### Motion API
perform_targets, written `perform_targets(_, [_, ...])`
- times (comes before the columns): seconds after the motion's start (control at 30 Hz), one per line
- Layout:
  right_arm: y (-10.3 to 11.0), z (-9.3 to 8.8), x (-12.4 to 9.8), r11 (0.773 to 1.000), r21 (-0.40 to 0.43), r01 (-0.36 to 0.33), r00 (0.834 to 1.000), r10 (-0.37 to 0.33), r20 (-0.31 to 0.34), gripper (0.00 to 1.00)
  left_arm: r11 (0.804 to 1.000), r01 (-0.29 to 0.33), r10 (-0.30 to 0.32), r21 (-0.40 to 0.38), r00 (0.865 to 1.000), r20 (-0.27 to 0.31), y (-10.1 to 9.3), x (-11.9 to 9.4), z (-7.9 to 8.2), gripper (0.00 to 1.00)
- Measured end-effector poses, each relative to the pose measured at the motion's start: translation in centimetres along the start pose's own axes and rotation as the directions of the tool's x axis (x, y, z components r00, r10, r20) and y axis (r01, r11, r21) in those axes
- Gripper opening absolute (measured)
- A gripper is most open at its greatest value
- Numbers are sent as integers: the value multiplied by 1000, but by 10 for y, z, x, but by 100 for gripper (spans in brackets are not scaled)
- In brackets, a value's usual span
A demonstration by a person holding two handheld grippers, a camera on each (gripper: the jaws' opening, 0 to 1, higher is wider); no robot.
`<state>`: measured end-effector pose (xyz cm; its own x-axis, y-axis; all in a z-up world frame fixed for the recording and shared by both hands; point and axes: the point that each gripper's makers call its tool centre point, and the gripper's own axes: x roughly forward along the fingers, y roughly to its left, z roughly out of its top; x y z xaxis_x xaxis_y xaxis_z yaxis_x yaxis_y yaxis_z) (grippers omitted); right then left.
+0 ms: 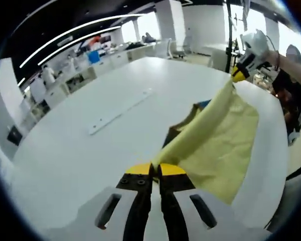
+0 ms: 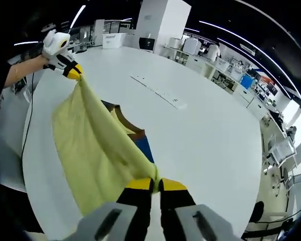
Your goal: Fold the garment on the visible template until the final outline fits inside the template.
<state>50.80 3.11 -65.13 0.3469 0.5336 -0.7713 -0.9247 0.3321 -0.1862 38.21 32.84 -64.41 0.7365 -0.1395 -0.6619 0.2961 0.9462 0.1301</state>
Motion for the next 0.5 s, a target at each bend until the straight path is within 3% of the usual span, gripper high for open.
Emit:
perform_targets(0.23, [-3, -7, 21, 1000, 16, -19, 999, 20, -30, 0, 999, 8, -9, -45, 1000, -18, 3, 19, -14, 1])
perform_targets(0.33, [-4, -10, 29, 1000, 15, -15, 999, 16, -43, 0, 993, 4, -4, -114, 1000, 1, 4, 25, -18, 1])
perform_targets(0.5, [-6, -13, 42, 1000, 19, -16, 998, 17, -57, 0, 993, -8, 7, -122, 1000, -11, 7, 35, -25, 1])
